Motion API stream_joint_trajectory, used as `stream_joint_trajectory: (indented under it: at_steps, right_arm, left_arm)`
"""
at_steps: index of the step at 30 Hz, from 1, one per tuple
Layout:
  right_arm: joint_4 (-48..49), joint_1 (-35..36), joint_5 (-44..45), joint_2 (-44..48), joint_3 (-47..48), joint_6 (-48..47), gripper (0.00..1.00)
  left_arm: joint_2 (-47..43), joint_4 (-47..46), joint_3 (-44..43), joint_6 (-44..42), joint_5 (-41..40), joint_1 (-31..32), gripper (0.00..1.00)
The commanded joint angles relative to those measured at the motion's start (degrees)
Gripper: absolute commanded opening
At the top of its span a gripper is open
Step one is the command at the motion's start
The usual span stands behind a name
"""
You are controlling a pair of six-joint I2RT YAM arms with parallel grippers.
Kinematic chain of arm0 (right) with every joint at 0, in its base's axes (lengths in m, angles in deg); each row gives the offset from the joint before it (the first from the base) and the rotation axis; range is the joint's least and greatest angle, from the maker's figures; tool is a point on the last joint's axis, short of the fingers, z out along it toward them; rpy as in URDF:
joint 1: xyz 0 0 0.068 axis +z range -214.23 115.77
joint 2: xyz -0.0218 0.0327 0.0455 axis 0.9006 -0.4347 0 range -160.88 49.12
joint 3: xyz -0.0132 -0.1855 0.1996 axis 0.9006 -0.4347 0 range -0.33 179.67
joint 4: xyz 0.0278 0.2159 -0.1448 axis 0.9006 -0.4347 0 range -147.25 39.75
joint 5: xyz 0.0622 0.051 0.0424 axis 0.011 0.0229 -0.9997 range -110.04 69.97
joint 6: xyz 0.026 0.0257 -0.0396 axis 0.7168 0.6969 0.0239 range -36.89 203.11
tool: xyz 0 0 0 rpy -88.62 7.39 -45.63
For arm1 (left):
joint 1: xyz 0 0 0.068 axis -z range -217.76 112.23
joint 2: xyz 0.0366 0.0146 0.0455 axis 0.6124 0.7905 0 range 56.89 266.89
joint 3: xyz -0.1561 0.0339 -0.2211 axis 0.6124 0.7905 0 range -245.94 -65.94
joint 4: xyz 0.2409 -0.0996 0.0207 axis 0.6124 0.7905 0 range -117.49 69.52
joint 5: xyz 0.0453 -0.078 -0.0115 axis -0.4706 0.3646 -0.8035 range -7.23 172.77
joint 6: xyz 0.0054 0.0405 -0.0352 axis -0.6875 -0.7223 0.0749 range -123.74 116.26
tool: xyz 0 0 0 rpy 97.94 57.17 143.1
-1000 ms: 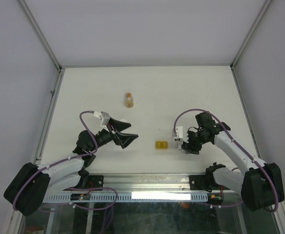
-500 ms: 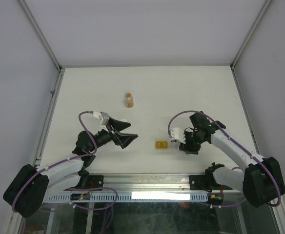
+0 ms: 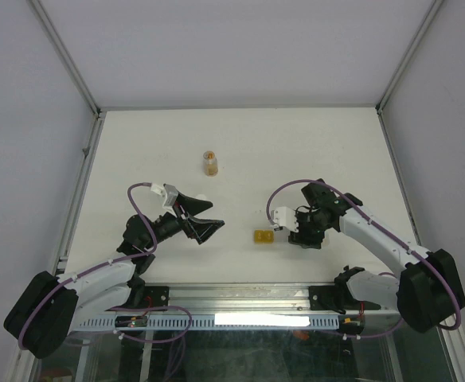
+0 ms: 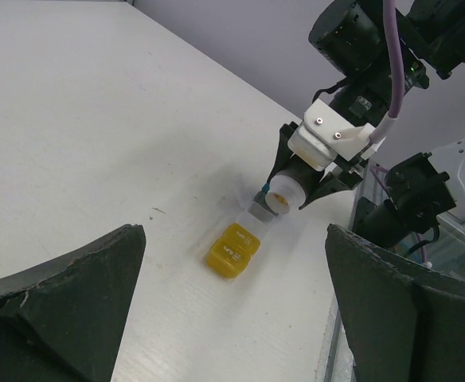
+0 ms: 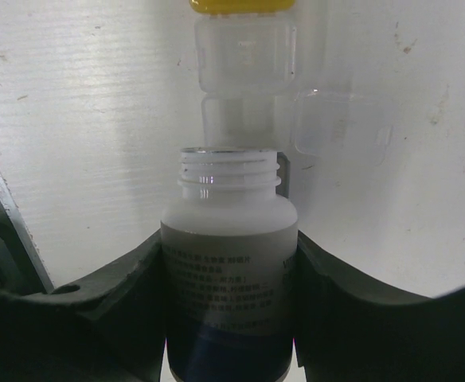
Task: Sort the pills into containers
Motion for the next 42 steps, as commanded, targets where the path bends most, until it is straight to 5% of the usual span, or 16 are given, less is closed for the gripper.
stream_joint_trajectory:
  at_steps: [1, 42]
  right_arm:
    - [-0.7, 1.4, 2.4, -0.7, 3.2, 1.8, 0.0]
    - [-3.0, 7.7, 10.9, -6.7, 7.6, 6.9, 0.0]
  left_arm:
    - [-0.8, -1.5, 0.3, -1.2, -0.2, 0.5, 0.99]
    - [-2.4, -0.3, 0.4, -1.7, -0.1, 0.5, 0.99]
